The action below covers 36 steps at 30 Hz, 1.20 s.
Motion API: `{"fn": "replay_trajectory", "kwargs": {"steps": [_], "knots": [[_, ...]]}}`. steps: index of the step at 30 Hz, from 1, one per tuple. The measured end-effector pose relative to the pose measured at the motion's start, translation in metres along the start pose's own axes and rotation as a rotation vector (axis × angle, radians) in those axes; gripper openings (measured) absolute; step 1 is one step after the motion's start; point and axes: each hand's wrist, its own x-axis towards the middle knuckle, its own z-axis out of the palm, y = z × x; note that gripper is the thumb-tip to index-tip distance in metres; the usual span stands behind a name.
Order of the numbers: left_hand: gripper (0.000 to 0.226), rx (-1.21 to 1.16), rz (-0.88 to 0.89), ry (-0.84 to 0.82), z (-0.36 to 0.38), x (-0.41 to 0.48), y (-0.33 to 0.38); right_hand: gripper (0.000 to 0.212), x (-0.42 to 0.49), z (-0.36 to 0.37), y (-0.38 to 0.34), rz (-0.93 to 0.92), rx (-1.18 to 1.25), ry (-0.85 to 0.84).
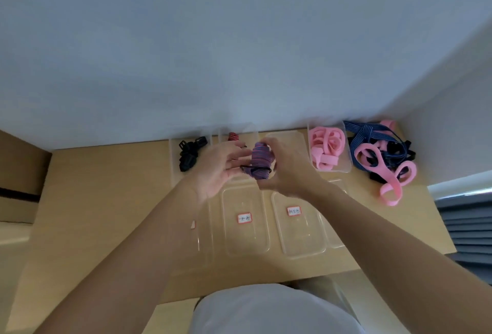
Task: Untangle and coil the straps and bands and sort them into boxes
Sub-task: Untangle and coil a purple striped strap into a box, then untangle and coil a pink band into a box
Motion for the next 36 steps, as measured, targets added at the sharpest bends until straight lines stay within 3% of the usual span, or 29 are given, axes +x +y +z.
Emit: {"fn": "replay_trajectory", "kwargs": {"steps": [2, 4, 7, 13, 17, 24, 28, 36], "knots": [[0.035, 0.192, 0.068, 0.057, -0.008, 0.014, 0.008, 0.076, 0.012, 0.002, 0.003, 0.027, -0.086, -0.019], [0.047, 0.646, 0.217, 0.14, -0.017, 0.029, 0.014, 0.076, 0.025, 0.004, 0.006, 0.025, -0.212, -0.045], [0.066, 1.279, 0.354, 0.115, -0.026, 0.052, 0.019, 0.077, 0.048, 0.009, 0.002, 0.007, -0.442, -0.108], [0.075, 1.927, 0.438, 0.046, -0.03, 0.094, 0.011, 0.075, 0.083, 0.023, 0.0, 0.029, -0.694, -0.199], [0.068, 2.033, 0.533, 0.044, -0.033, 0.108, 0.004, 0.07, 0.096, 0.032, -0.001, 0.039, -0.75, -0.219], [0.061, 1.974, 0.63, 0.043, -0.039, 0.121, 0.002, 0.06, 0.112, 0.035, 0.001, -0.007, -0.825, -0.211], [0.066, 1.982, 0.623, 0.043, -0.039, 0.121, 0.006, 0.076, 0.12, 0.035, -0.003, 0.005, -0.831, -0.265], [0.075, 1.926, 0.488, 0.001, -0.035, 0.115, 0.011, 0.069, 0.126, 0.03, -0.008, 0.032, -0.75, -0.326]]}}
